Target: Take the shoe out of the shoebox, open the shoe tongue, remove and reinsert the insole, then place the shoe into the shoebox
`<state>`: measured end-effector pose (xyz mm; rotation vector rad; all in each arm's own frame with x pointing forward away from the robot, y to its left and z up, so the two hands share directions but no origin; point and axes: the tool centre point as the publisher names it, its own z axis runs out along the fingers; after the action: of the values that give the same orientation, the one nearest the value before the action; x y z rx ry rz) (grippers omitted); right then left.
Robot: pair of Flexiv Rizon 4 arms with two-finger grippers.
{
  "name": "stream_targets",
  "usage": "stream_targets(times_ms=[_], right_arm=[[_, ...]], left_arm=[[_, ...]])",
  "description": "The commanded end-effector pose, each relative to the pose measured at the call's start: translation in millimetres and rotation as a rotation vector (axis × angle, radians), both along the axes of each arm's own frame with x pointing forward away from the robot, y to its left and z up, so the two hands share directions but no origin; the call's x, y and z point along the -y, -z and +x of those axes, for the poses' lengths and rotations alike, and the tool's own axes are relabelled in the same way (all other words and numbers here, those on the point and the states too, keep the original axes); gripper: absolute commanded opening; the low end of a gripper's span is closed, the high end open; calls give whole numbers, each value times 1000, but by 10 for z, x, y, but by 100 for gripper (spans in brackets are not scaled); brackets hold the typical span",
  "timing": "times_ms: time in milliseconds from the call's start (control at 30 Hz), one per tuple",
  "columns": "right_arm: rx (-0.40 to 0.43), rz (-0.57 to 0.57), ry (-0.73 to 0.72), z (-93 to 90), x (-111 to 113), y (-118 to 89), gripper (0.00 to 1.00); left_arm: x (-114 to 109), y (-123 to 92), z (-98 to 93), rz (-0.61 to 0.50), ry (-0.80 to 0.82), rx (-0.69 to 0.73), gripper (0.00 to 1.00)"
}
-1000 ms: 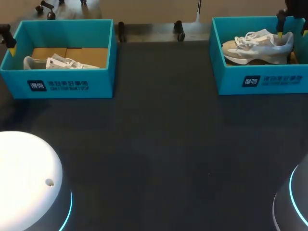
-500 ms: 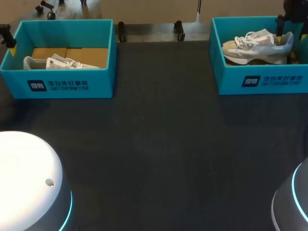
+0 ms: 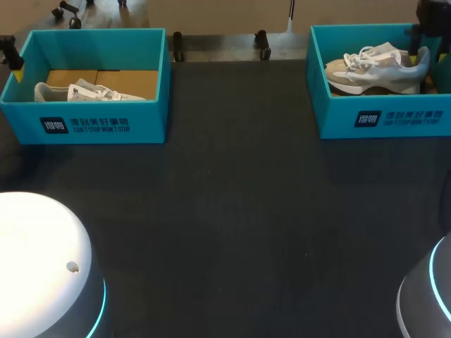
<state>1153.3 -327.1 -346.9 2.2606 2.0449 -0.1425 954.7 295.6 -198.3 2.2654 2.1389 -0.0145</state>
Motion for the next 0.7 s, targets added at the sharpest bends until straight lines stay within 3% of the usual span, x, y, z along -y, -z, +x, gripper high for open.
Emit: stream_targets(times_ms=[33, 700], right_arm=[[-11, 8, 4, 52, 34, 75, 60], [-39, 27, 6, 74, 39, 295, 66]], left_arm=[[-1, -2, -11, 1, 0, 3, 100], [-1, -2, -11, 1, 0, 3, 100]])
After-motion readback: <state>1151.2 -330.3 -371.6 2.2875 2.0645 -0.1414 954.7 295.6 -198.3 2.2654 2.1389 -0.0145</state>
